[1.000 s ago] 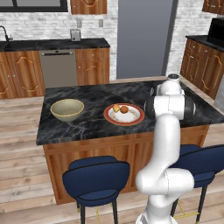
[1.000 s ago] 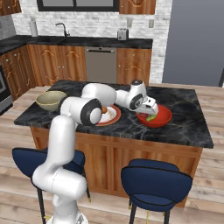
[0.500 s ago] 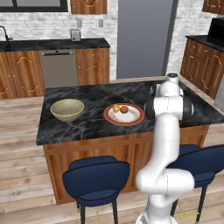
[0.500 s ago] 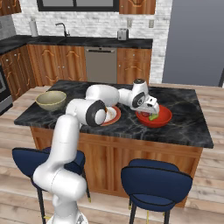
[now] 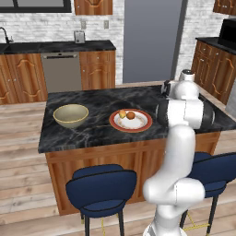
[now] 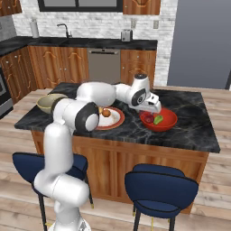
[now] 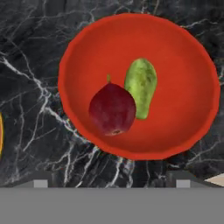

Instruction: Take the fruits from the plate on the dining counter and place two fruits in each bowl.

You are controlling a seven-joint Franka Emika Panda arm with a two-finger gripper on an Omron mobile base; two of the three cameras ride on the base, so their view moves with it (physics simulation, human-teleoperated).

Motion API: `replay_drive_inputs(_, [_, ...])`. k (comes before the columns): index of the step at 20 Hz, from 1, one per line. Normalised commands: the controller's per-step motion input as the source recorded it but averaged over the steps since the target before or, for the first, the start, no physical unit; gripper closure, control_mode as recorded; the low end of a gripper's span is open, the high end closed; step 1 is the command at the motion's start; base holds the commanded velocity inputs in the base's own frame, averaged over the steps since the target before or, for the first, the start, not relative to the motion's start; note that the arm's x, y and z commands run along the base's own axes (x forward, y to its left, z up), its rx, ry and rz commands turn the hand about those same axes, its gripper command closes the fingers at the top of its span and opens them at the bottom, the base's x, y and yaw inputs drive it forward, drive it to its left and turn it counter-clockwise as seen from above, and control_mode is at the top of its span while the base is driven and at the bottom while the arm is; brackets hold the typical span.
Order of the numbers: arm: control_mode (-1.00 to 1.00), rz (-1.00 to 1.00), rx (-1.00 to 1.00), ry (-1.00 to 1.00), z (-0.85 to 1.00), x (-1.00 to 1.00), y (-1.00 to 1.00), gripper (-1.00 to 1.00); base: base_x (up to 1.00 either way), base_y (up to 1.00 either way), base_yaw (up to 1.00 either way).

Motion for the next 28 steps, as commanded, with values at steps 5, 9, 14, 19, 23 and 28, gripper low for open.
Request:
replay_drive_inputs(5, [-1.00, 0.25, 0.00, 0.00, 0.68, -0.47, 1.00, -1.00, 0.00, 0.00, 0.00])
replay_drive_inputs(9, [-1.00, 0.34, 0.00, 0.04, 0.26, -0.32, 1.00, -1.00, 0.00, 0.00, 0.00])
replay_drive_inputs(14, [-1.00, 0.36, 0.00, 0.04, 0.01, -0.04, 1.00, -1.00, 0.00, 0.00, 0.00])
replay_drive_inputs(19, [-1.00, 0.32, 0.00, 0.03, -0.17, 0.21, 0.92, -1.00, 0.00, 0.00, 0.00])
replay_drive_inputs(23, [-1.00, 0.07, 0.00, 0.01, -0.22, 0.57, 0.26, -1.00, 0.00, 0.00, 0.00])
replay_drive_inputs(28, [-1.00, 0.01, -0.01, 0.00, -0.40, 0.62, 0.11, -1.00, 0.00, 0.00, 0.00])
